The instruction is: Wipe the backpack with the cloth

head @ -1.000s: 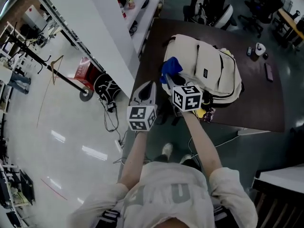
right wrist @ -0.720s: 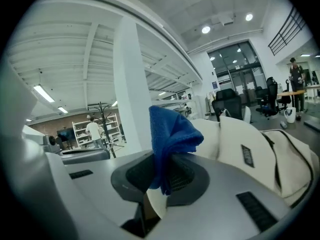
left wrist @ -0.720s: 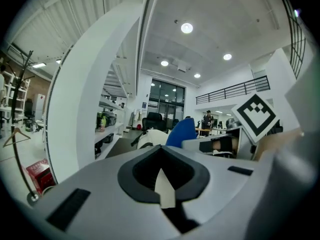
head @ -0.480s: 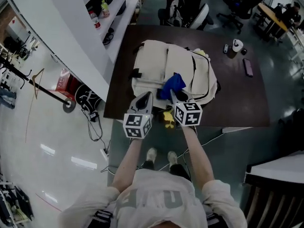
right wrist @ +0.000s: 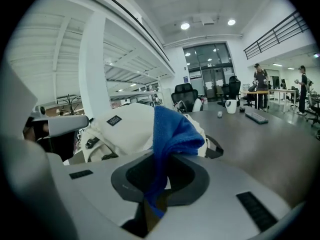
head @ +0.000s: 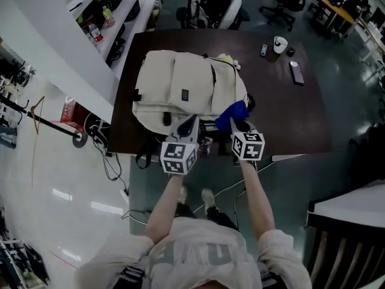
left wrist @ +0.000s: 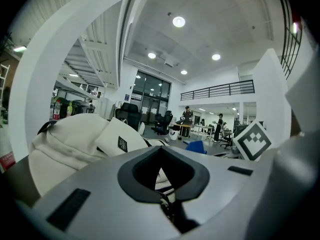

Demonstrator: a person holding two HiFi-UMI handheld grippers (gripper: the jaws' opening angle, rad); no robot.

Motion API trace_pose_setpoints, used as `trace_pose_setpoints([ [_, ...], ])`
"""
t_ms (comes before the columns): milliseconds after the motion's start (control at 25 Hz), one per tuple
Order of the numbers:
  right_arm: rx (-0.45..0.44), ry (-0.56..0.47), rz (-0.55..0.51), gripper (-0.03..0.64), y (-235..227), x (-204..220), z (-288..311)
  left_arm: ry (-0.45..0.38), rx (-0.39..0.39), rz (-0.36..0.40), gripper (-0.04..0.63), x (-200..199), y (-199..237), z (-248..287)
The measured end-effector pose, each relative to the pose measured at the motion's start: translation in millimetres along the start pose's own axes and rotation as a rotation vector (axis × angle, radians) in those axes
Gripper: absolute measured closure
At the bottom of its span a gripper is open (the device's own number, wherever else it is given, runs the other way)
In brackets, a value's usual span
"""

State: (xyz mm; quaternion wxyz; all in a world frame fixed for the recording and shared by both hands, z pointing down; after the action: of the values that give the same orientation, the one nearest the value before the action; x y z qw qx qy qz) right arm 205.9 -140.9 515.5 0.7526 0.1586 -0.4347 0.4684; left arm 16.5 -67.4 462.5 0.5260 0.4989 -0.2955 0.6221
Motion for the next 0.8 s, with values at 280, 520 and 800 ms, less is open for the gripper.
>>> trace_pose_setpoints([
  [280,-0.097,-0.139,0.092,0.574,-2,-25,-47,-0.060,-0.081,-0.009,0.597,-23,-17,-22],
  [520,-0.176,-0.290,0.175,0.574,23,-36,-104,-0.153,-0.175,-0.051,0.597,-35,-11,-71],
  [800,-0.182,-0.328,0.085,0.574,78,-29,-137,-0.220,-0.191,-0.018,0.597,-42,9,-122],
])
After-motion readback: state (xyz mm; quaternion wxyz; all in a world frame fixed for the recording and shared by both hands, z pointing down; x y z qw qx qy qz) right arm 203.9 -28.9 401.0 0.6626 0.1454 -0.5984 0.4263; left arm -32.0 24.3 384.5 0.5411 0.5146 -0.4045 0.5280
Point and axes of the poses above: the fingertips, and each gripper's own axes: z forward along the fingers, y to its left, x out of its underside, the point moved 7 cm from there along -z, backward along the fingers, and after that the axes turned 10 degrees about y, right-handed, at the moved point
